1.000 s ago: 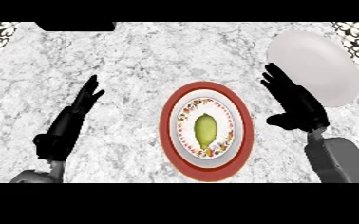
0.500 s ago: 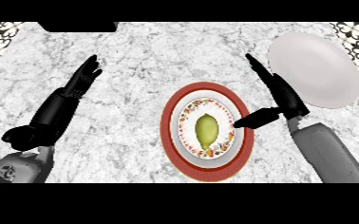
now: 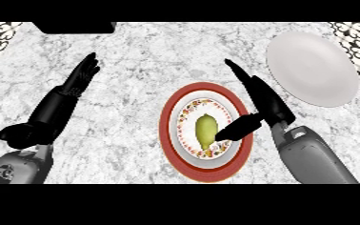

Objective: Pick the lemon from the plate and place it in the plate

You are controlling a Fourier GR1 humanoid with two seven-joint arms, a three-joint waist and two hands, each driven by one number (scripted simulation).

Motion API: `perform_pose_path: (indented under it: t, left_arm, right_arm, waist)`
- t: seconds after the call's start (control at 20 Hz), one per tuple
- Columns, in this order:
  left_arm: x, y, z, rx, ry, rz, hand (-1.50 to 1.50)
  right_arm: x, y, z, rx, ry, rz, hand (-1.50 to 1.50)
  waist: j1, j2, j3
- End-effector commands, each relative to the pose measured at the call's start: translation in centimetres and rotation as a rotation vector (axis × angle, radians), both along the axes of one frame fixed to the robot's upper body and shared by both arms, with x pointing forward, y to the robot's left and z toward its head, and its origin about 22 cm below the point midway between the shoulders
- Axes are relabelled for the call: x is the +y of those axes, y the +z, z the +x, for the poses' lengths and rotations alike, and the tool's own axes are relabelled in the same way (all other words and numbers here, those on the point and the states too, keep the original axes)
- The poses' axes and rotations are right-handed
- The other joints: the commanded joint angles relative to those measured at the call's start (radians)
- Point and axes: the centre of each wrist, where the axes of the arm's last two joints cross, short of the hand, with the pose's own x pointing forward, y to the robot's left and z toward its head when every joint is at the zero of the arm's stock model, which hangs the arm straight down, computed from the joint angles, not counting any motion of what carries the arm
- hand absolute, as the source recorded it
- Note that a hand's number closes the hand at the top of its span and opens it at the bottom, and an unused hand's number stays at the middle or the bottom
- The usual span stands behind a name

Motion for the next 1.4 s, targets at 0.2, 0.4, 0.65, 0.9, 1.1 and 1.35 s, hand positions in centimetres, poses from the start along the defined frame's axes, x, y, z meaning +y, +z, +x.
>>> perform_pose_path:
  t: [0.2, 0.4, 0.65, 0.9, 1.1, 1.35]
  left_arm:
    - [-0.9, -0.1, -0.1, -0.001, -0.013, -0.002, 0.0]
    - [-1.1, 1.5, 1.6, -0.006, -0.014, -0.007, 0.0]
    - [-0.9, 0.0, 1.3, -0.022, -0.009, 0.004, 0.0]
    - [-1.5, -0.7, 0.8, -0.007, -0.023, 0.006, 0.0]
    - [0.3, -0.7, 0.9, -0.013, -0.015, -0.015, 0.0]
    - [-0.7, 0.3, 1.9, 0.008, -0.005, -0.002, 0.0]
  right_arm:
    - [-0.4, 5.5, -0.1, 0.264, 0.117, -0.046, -1.5]
    - [-0.7, 6.7, 1.0, 0.312, 0.056, -0.139, -1.5]
    - [-4.6, 5.4, 1.8, 0.332, 0.026, -0.083, -1.5]
    - [-5.1, 4.0, 2.4, 0.366, 0.021, -0.073, -1.5]
    - [-4.1, 2.2, 2.5, 0.39, 0.081, -0.063, -1.5]
    - [-2.8, 1.1, 2.9, 0.407, 0.117, -0.105, -1.5]
  waist:
    - [0.005, 0.001, 0.0]
    - [0.007, 0.003, 0.0]
    - [0.006, 0.004, 0.001]
    - [0.009, 0.004, 0.001]
    - [0.01, 0.004, 0.001]
    - [0.009, 0.004, 0.001]
